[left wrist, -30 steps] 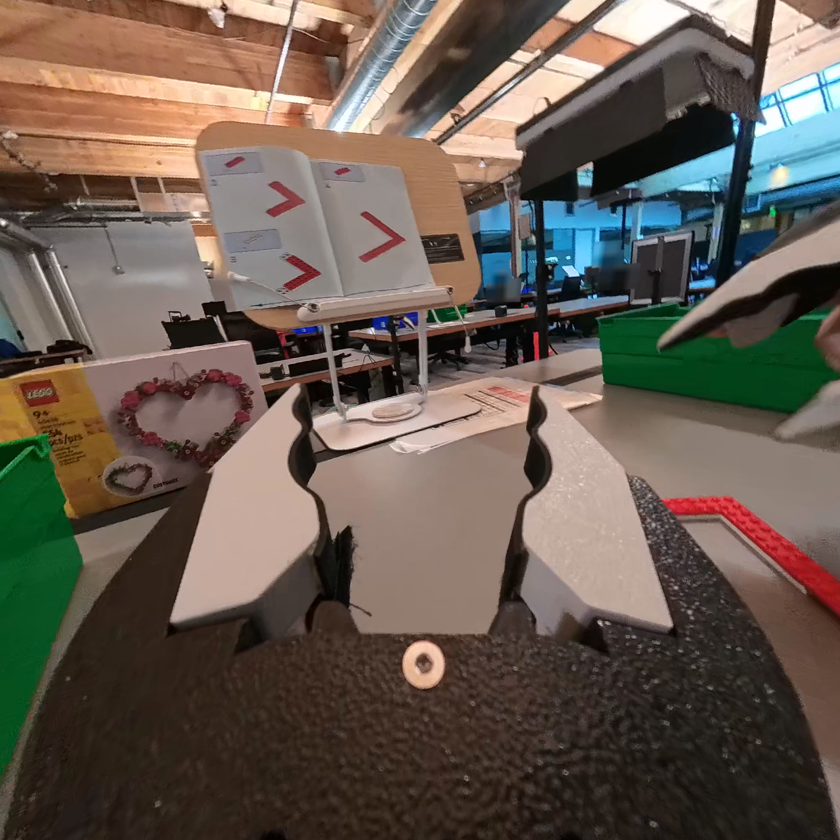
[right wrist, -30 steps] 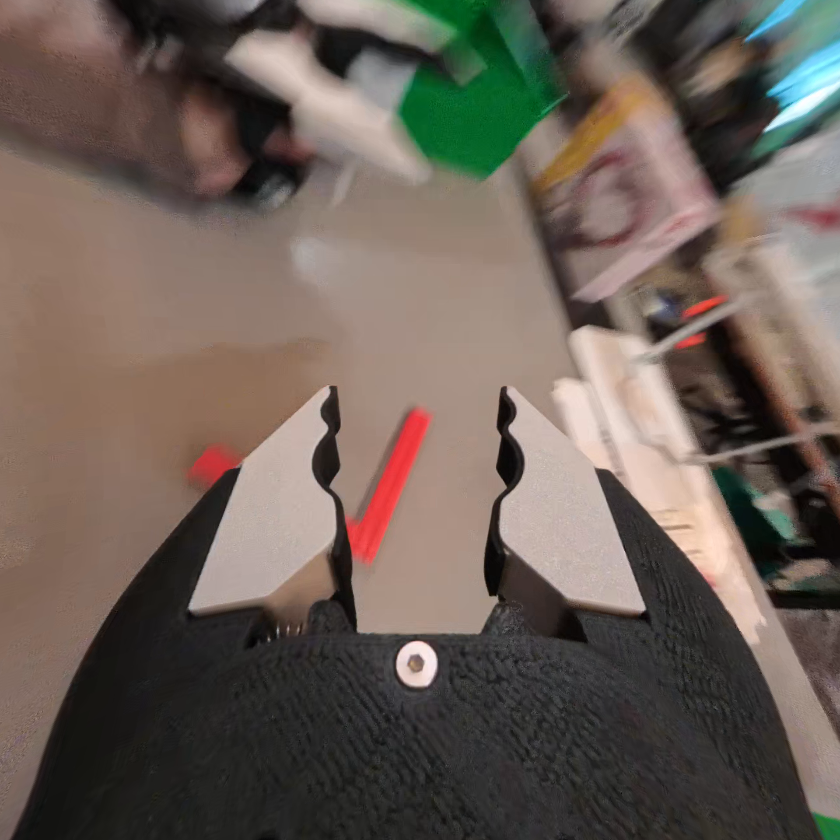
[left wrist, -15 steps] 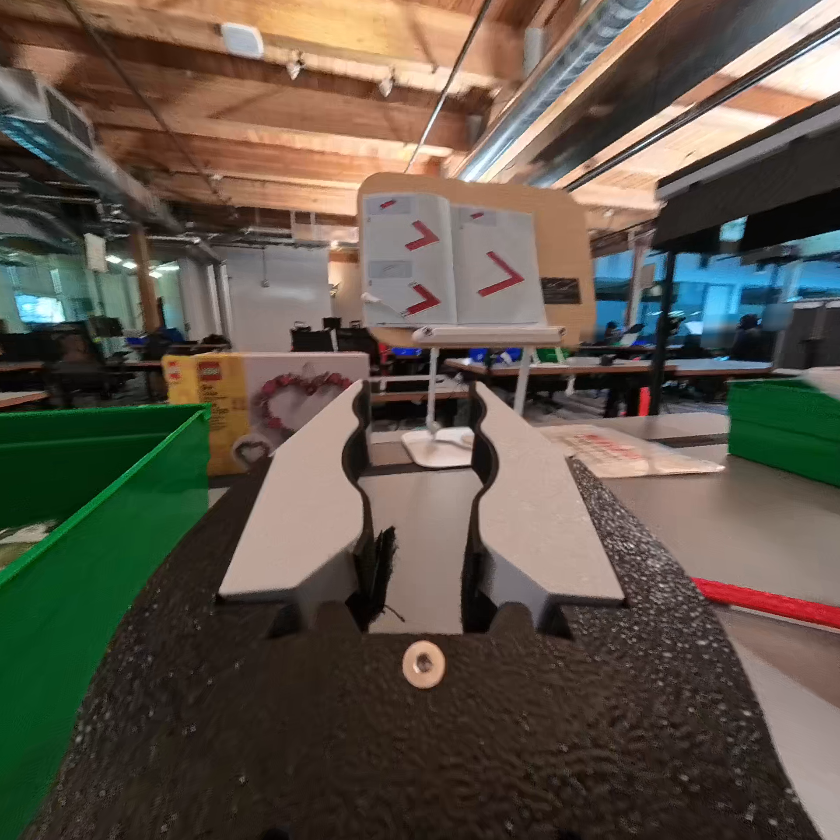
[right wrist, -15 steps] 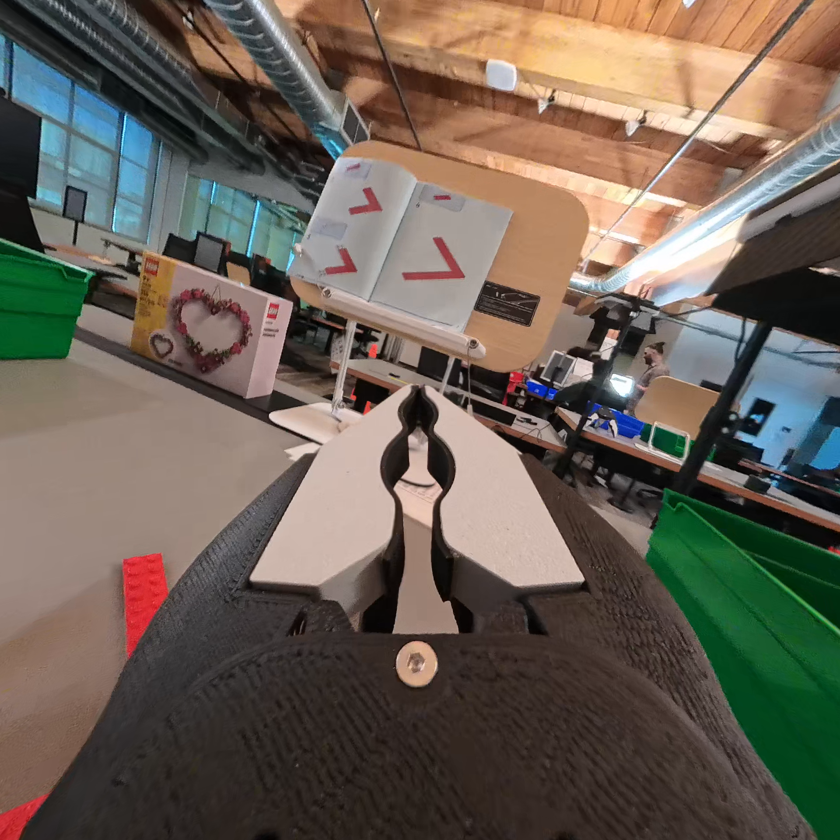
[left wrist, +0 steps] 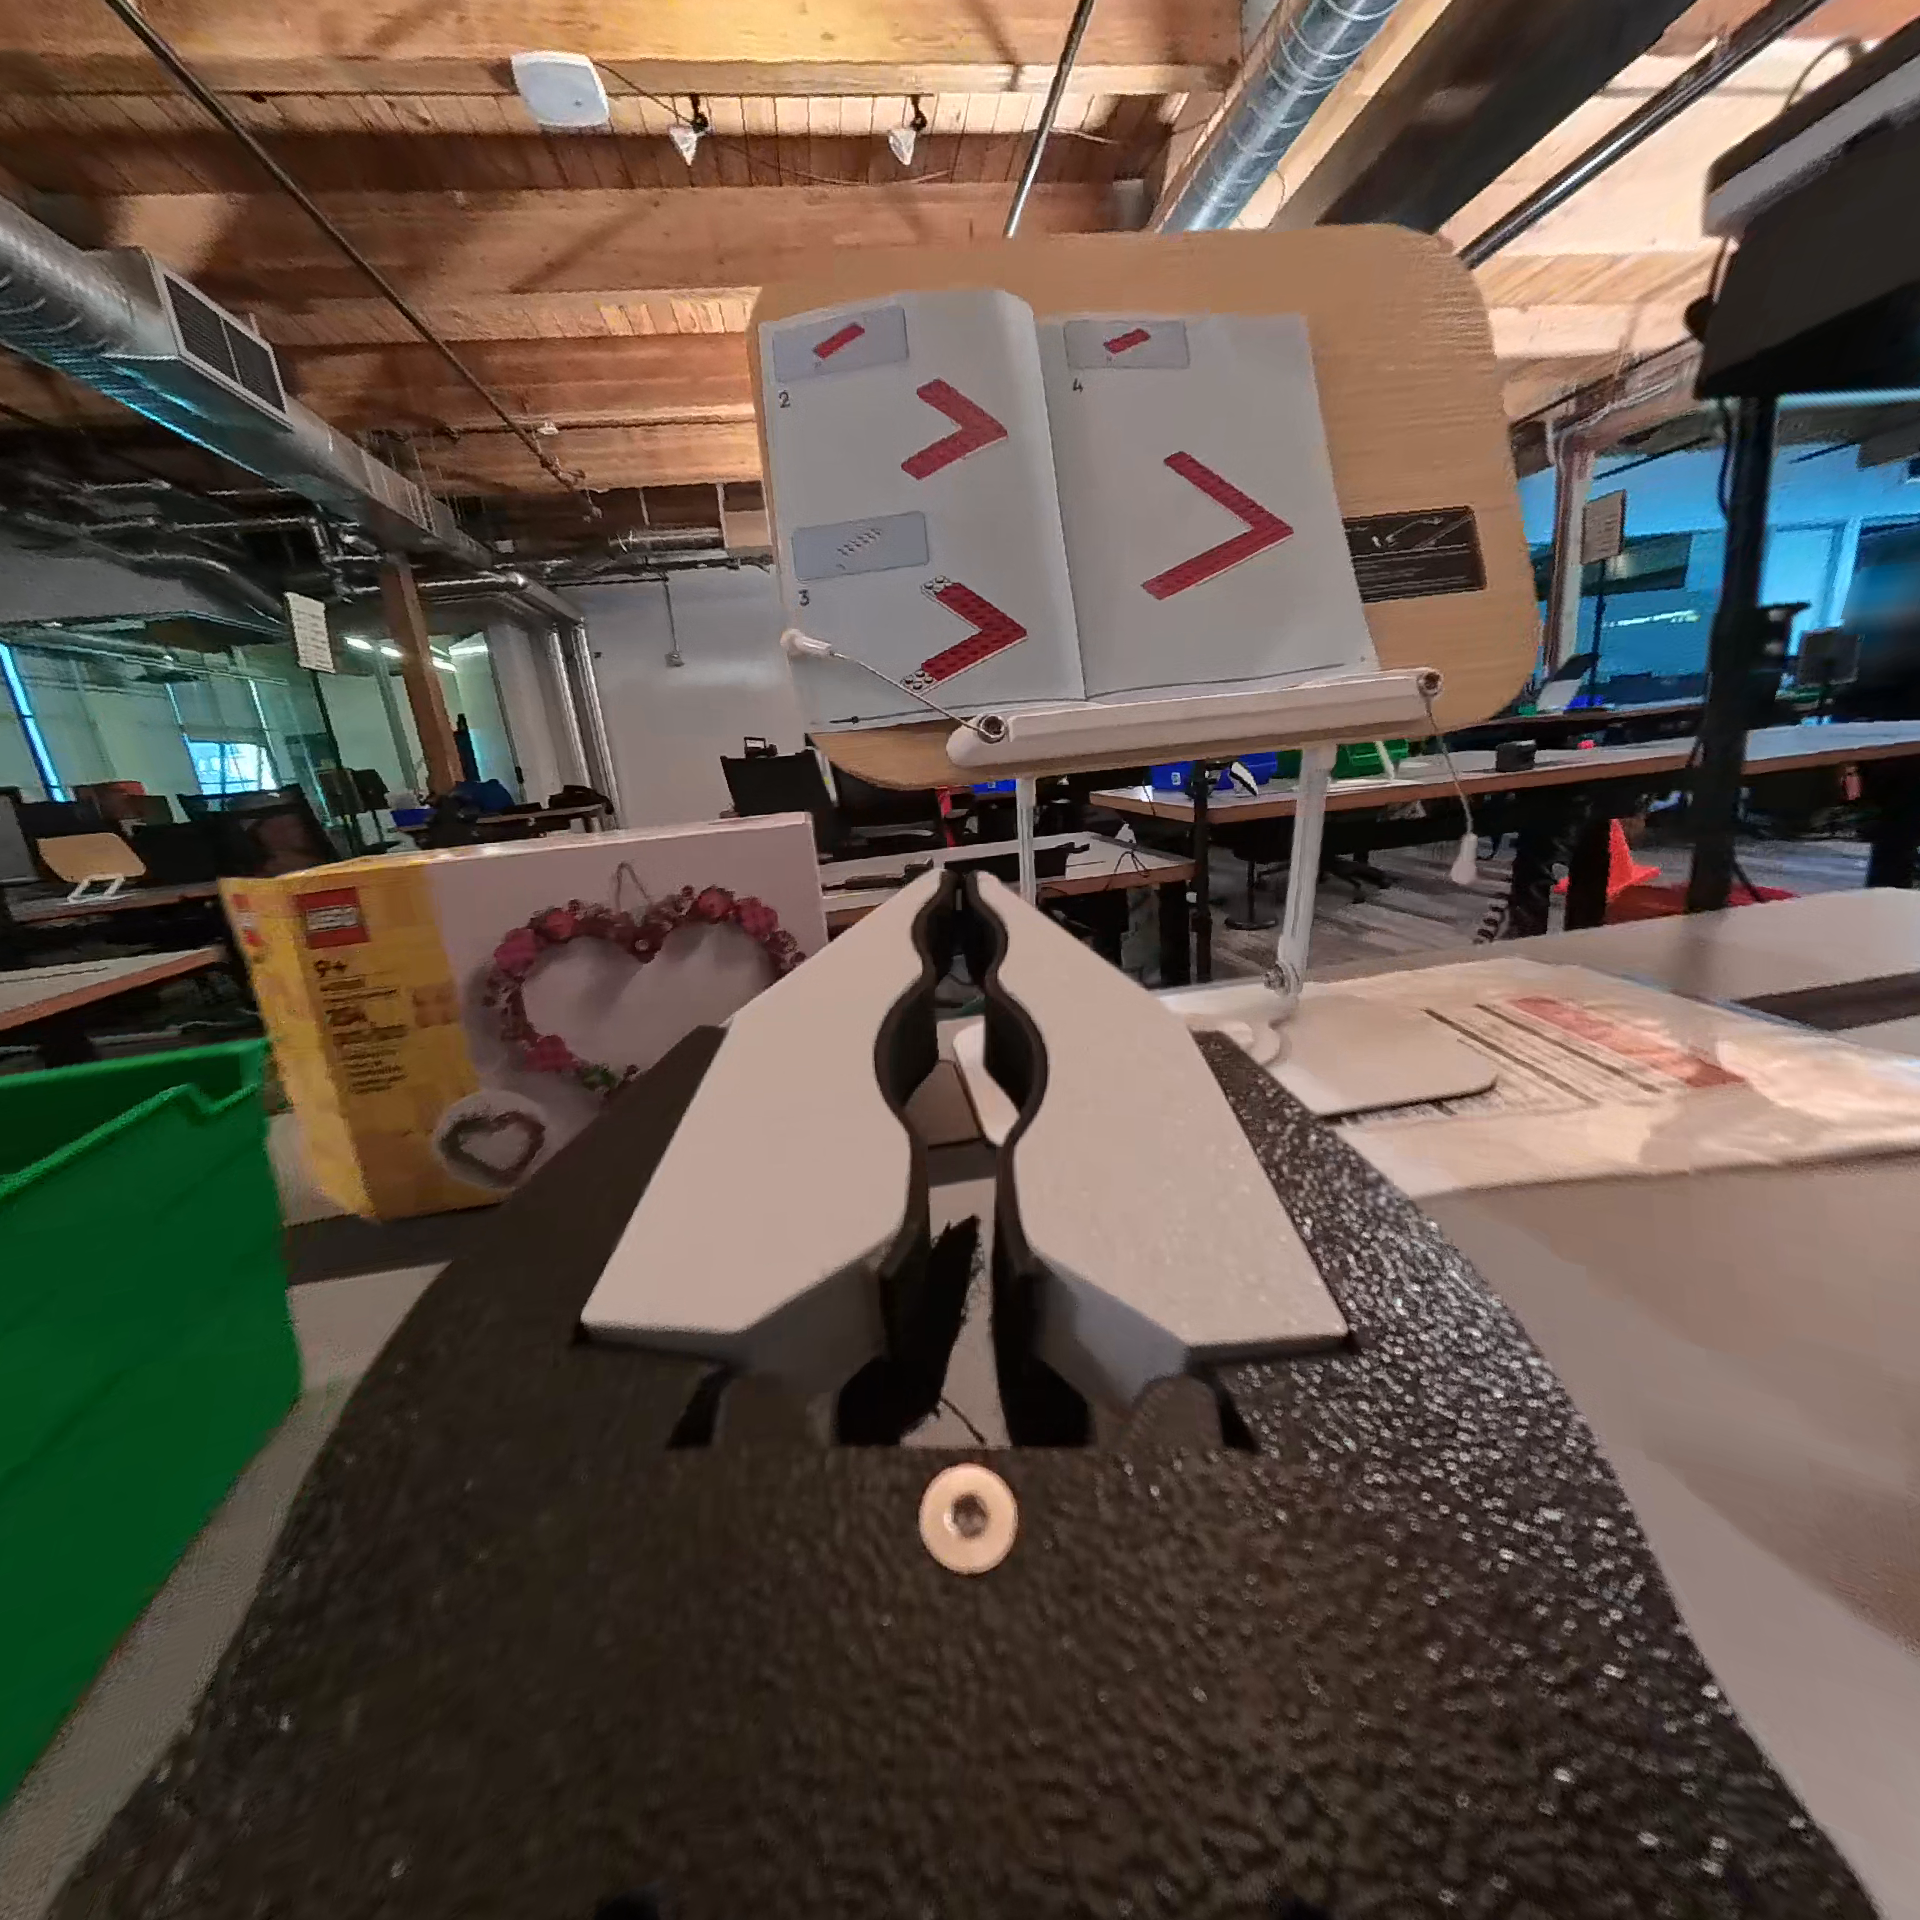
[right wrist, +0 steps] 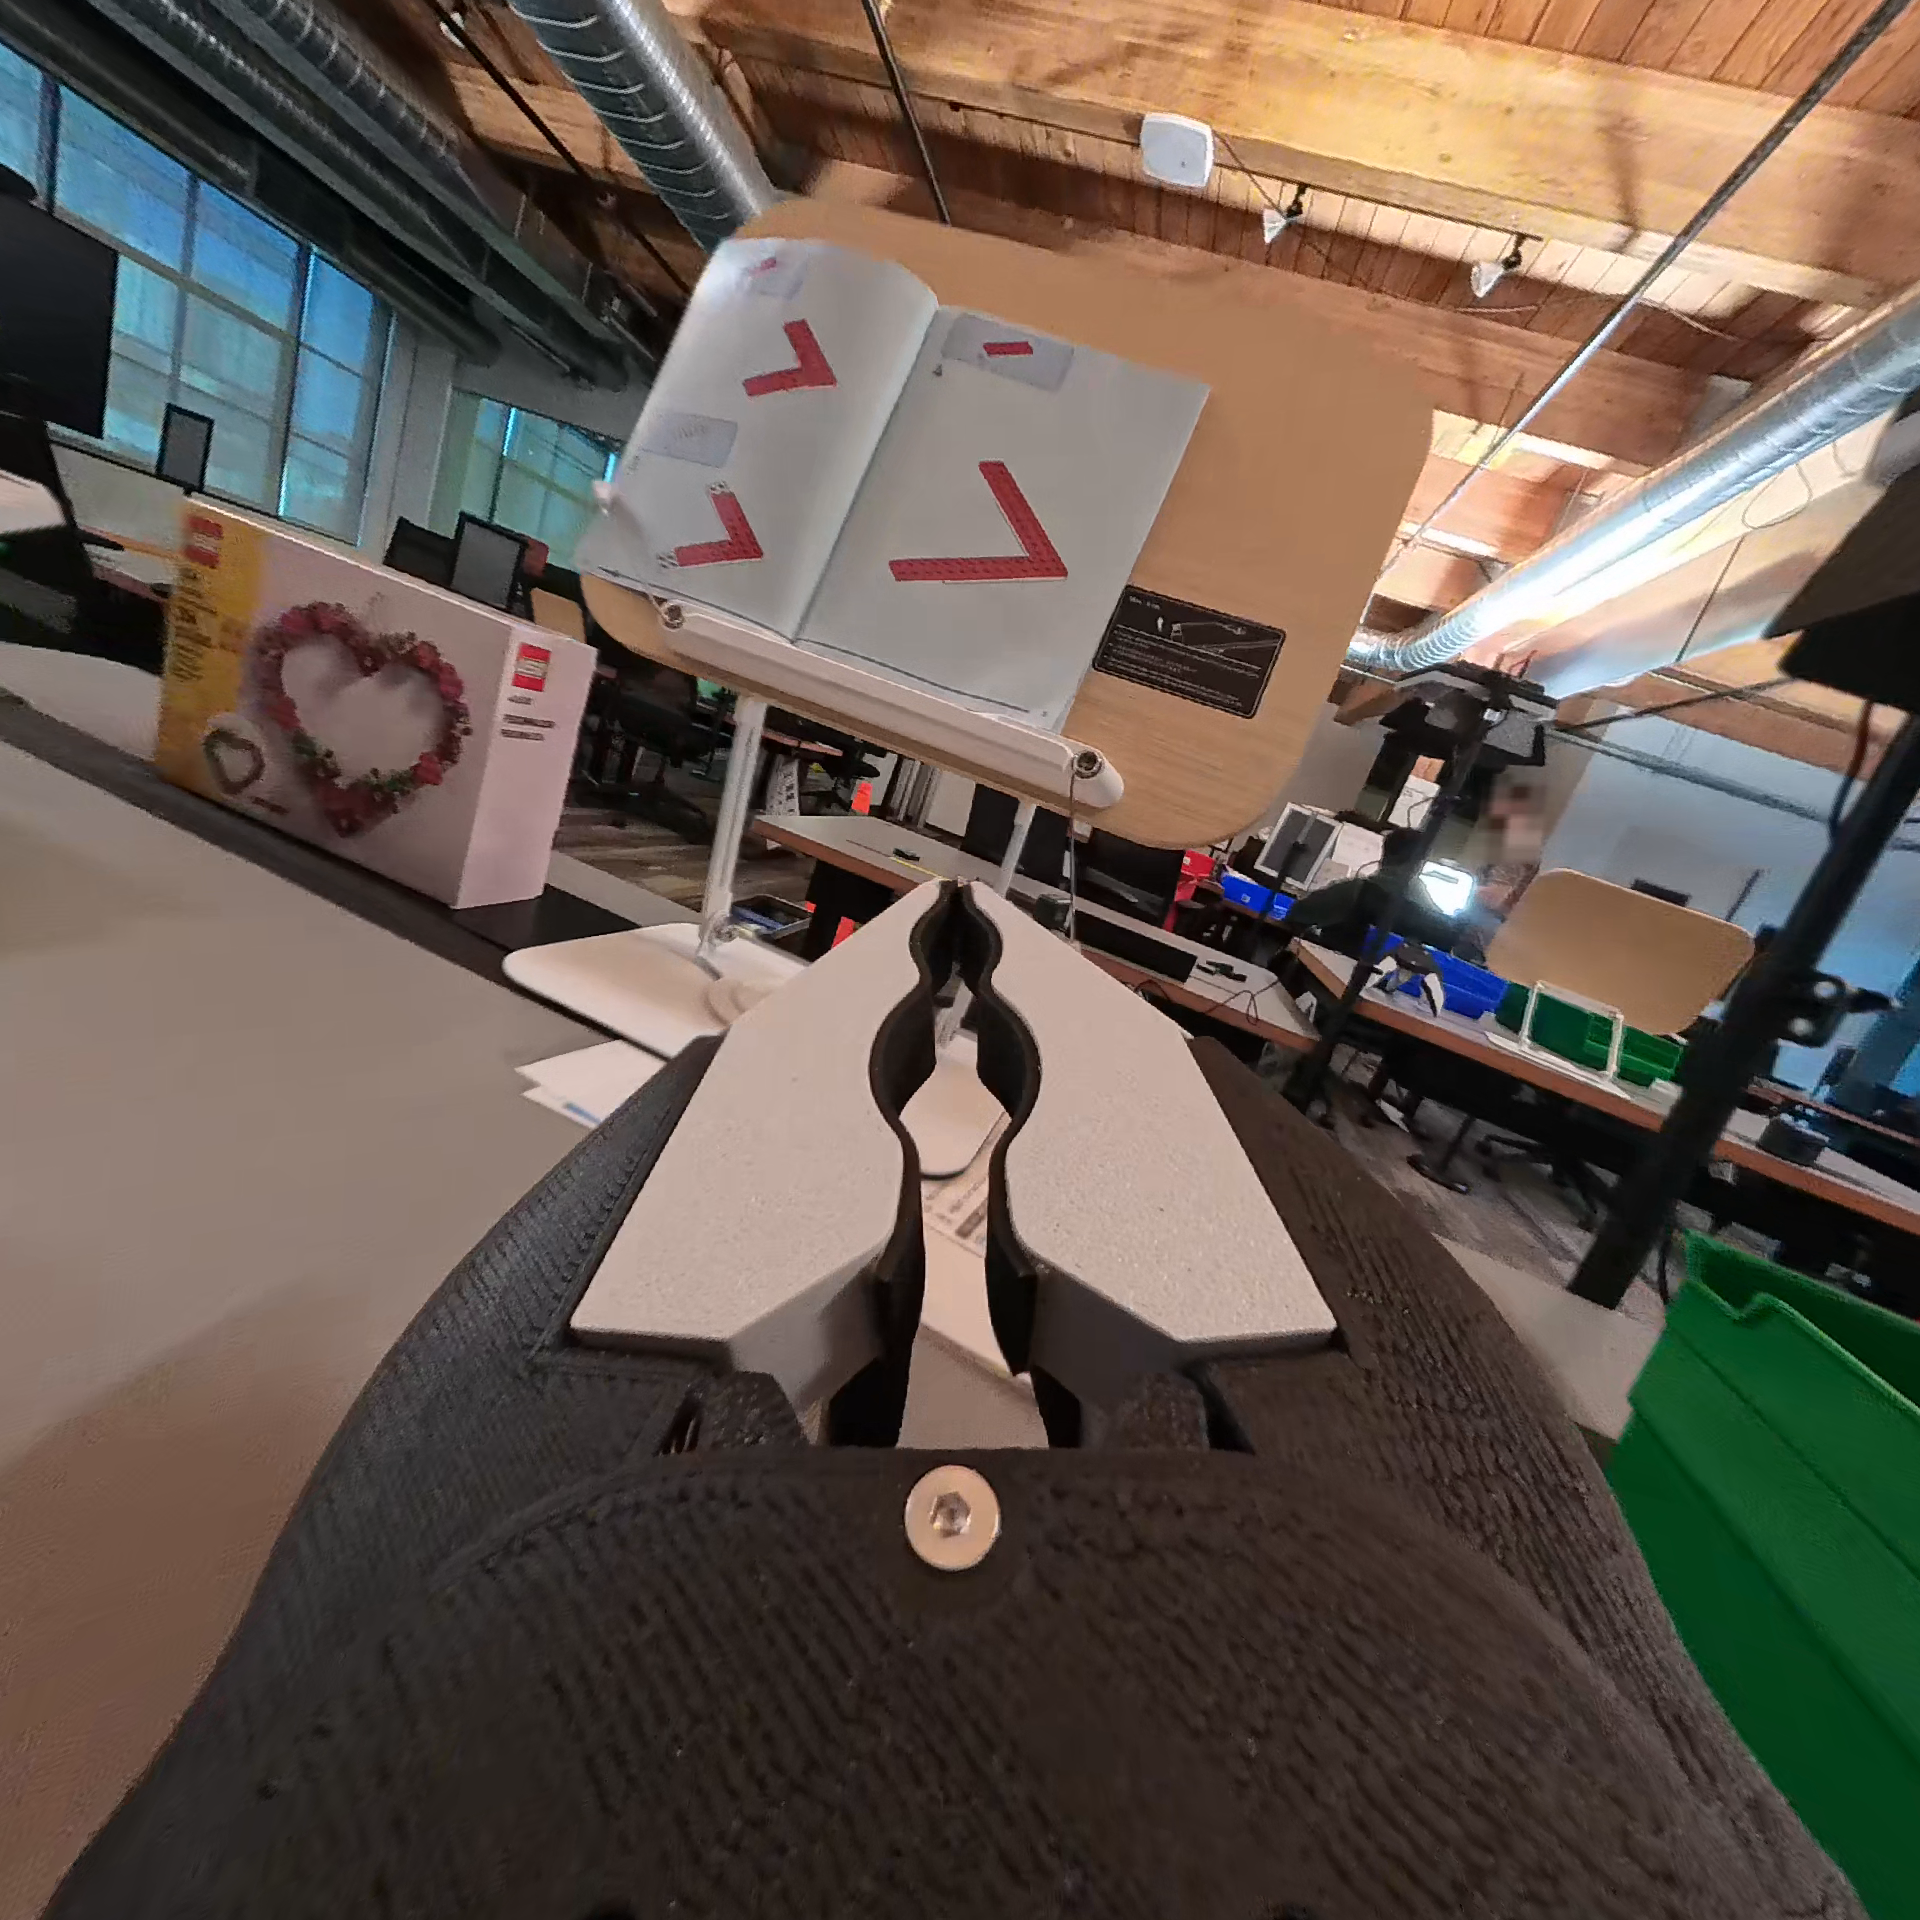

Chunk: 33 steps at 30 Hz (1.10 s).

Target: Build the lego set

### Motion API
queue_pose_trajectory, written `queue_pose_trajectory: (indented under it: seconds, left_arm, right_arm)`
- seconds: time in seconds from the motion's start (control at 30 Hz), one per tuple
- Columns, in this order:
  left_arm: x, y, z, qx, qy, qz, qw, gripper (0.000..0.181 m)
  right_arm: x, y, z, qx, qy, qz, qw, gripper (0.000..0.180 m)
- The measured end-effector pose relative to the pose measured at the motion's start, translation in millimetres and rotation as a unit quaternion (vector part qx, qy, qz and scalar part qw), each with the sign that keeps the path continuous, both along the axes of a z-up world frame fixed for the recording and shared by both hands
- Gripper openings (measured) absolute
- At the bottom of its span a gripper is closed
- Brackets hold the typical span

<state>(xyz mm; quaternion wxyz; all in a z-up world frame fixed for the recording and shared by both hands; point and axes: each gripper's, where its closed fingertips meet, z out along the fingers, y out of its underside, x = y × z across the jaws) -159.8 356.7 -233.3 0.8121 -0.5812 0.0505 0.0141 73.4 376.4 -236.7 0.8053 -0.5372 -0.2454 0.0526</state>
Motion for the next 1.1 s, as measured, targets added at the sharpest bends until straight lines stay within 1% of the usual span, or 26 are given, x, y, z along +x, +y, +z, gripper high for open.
queue_pose_trajectory:
  seconds: [0.07,0.17,0.23,0.33,0.47,0.6,0.67,0.77,0.83,0.93,1.03,1.1]
  left_arm:
    - [-0.6,22.1,1.2,0.004,-0.018,0.000,1.000,0.006]
    - [-2.8,52.1,3.7,0.008,-0.057,-0.006,0.998,0.002]
    - [-4.6,67.1,5.7,0.006,-0.077,-0.012,0.997,0.007]
    - [-5.3,75.8,13.8,0.009,-0.088,-0.017,0.996,0.014]
    - [-10.9,92.4,41.3,0.033,-0.075,0.002,0.997,0.022]
    - [-22.2,121.5,74.1,0.036,-0.124,0.000,0.992,0.043]
    - [-34.1,138.0,84.4,0.023,-0.140,0.017,0.990,0.051]
    - [-46.3,159.1,94.1,0.011,-0.143,0.019,0.989,0.063]
    - [-49.5,169.1,93.3,-0.003,-0.140,0.015,0.990,0.071]
    - [-45.0,180.0,81.7,-0.046,-0.122,0.007,0.991,0.068]
    - [-43.9,181.9,73.8,-0.067,-0.144,0.000,0.987,0.063]
    - [-41.3,188.8,63.6,-0.104,-0.148,-0.006,0.984,0.069]
  right_arm:
    - [-0.5,15.4,0.3,0.000,0.003,-0.003,1.000,0.000]
    - [-5.0,34.4,0.7,0.003,0.002,0.000,1.000,0.000]
    - [-8.0,43.8,0.6,0.005,-0.003,0.000,1.000,0.000]
    - [-9.9,50.3,0.0,0.007,-0.010,-0.002,1.000,0.000]
    - [-13.7,47.0,0.8,0.014,-0.016,0.009,1.000,0.000]
    - [-21.2,43.9,-1.3,0.019,-0.032,0.022,0.999,0.000]
    - [-24.0,43.0,-2.3,0.020,-0.039,0.026,0.999,0.000]
    - [-25.9,41.8,-2.8,0.021,-0.044,0.027,0.998,0.000]
    - [-26.1,41.8,-3.1,0.022,-0.047,0.024,0.998,0.000]
    - [-26.3,42.1,-3.7,0.021,-0.050,0.021,0.998,0.000]
    - [-25.9,42.7,-4.3,0.020,-0.051,0.017,0.998,0.000]
    - [-24.7,43.5,-4.3,0.018,-0.048,0.015,0.999,0.000]
